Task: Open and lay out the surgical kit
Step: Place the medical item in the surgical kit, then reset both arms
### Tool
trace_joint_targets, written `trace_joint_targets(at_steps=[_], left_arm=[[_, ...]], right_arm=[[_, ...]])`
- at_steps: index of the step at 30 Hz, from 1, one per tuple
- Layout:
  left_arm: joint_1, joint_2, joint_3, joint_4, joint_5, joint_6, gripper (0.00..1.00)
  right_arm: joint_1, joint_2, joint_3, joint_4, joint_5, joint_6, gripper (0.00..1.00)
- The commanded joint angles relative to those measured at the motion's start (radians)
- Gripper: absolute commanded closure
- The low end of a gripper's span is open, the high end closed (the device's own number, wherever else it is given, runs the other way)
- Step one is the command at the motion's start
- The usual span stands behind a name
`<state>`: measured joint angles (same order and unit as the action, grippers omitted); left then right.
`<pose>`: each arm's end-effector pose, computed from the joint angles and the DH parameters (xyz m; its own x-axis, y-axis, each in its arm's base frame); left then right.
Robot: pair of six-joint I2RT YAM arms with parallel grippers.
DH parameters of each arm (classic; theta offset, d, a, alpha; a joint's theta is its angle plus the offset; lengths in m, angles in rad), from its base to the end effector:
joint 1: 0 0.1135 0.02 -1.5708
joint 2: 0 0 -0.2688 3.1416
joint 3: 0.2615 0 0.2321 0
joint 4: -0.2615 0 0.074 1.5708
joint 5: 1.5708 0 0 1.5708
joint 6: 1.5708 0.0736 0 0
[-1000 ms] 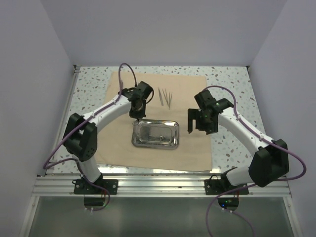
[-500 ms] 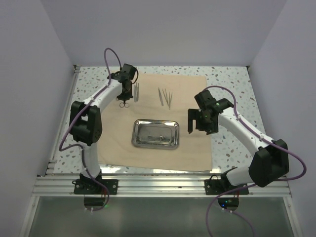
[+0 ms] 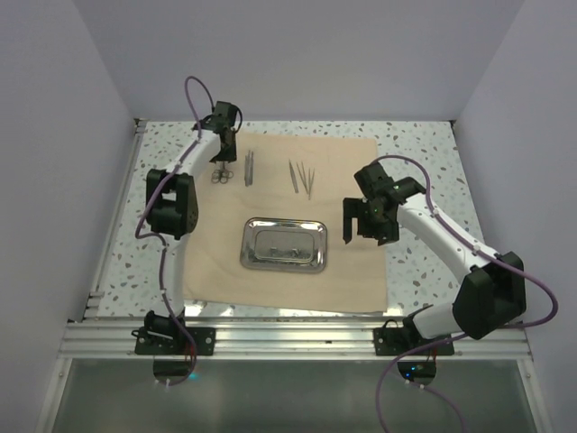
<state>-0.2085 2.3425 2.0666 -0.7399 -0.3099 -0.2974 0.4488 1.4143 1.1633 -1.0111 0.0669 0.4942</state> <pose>0.5089 -0.0847 0.1803 -0.8067 -0.1146 -0.5798 -0.2055 0.9742 0.0934 0.2319 0.1062 0.2410 -0.9523 0.0667 -0.2977 0.0422 0.9952 0.0880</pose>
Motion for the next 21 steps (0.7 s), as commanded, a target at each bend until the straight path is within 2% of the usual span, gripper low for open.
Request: trace_joint_targets(at_steps=[1, 3, 5, 7, 10, 17, 21], left_arm=[[0.014, 0.009, 0.079, 0.019, 0.006, 0.012, 0.51], [0.012, -0.027, 0.052, 0.014, -0.011, 0.011, 0.39], [0.014, -0.089, 0.014, 0.019, -0.024, 0.009, 0.35], [0.014, -0.135, -0.042, 0.011, -0.035, 0.007, 0.34], [0.014, -0.251, -0.142, 0.002, -0.023, -0.002, 0.34], [0.006, -0.671, -0.474, 0.079, 0.136, -0.031, 0.38], [-0.008, -0.859, -0.653, 0.157, 0.175, -0.045, 0.38]], right_arm=[[-0.004, 0.009, 0.042, -0.023, 0.022, 0.003, 0.09], [-0.002, 0.012, 0.052, -0.023, 0.024, 0.003, 0.08], [-0.004, 0.014, 0.056, -0.012, 0.021, 0.006, 0.06], [-0.004, 0.012, 0.061, -0.003, 0.011, 0.001, 0.02], [-0.002, -0.014, 0.091, 0.025, -0.012, -0.014, 0.02], [-0.004, -0.178, 0.254, 0.153, 0.01, -0.014, 0.02], [-0.004, -0.236, 0.295, 0.25, 0.036, 0.007, 0.01]])
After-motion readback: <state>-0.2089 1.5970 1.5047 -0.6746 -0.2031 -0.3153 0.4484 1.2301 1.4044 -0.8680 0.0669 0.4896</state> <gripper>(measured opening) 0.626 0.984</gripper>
